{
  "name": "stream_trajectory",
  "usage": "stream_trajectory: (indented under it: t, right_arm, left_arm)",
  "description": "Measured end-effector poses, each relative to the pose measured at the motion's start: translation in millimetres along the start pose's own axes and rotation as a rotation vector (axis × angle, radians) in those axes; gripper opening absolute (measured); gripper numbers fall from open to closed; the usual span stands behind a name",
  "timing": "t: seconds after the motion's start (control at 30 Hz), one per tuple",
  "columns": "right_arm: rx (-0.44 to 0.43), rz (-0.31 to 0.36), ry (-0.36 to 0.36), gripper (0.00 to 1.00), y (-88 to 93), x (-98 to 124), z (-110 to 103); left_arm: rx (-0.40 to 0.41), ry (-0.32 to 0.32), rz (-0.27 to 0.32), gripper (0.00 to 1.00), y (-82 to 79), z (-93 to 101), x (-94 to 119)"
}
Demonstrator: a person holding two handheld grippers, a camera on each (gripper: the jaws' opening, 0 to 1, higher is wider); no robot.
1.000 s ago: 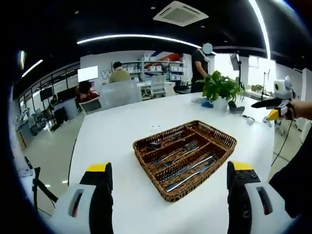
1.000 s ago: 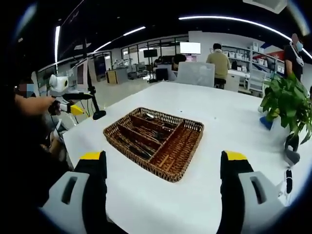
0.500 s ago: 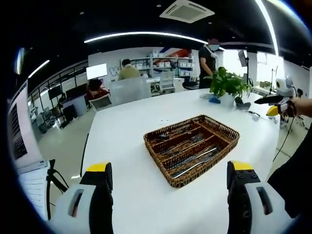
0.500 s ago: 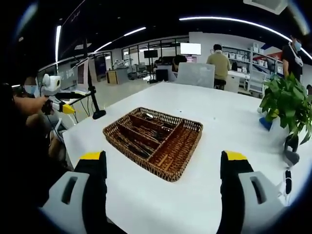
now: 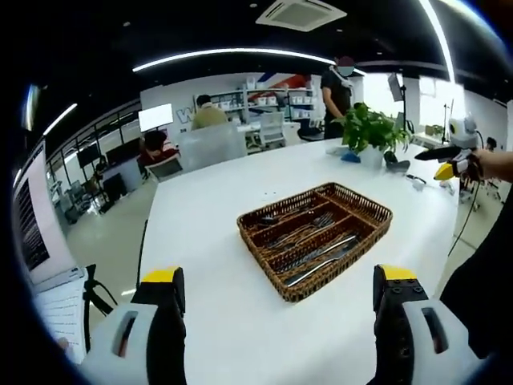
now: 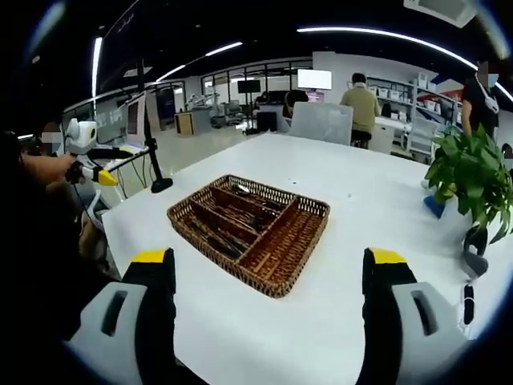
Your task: Arrange the knives, forks, and spoons in their matching storage slots by inserting each utensil handle-first until every utensil is classified and aligned in the correct compartment
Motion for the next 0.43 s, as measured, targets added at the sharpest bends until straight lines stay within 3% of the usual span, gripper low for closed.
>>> stream_trajectory:
  t: [0.43]
  right_arm:
    - [-0.007, 0.006, -0.001, 1.00, -1.9, 0.7, 1.1]
  left_arm:
    - [-0.015, -0.015, -0.005, 1.00, -0.7, -0.7, 2.1]
Point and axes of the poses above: the point that each gripper's makers call its tool centre point, and the gripper's own axes: x roughly backward along the fingers, z roughly to its right, y roughly out of its underside, the point moved 3 cm from there along x, roughly backward along the fingers, and after that the axes turned 14 degrees about x, right-handed, at the moved point
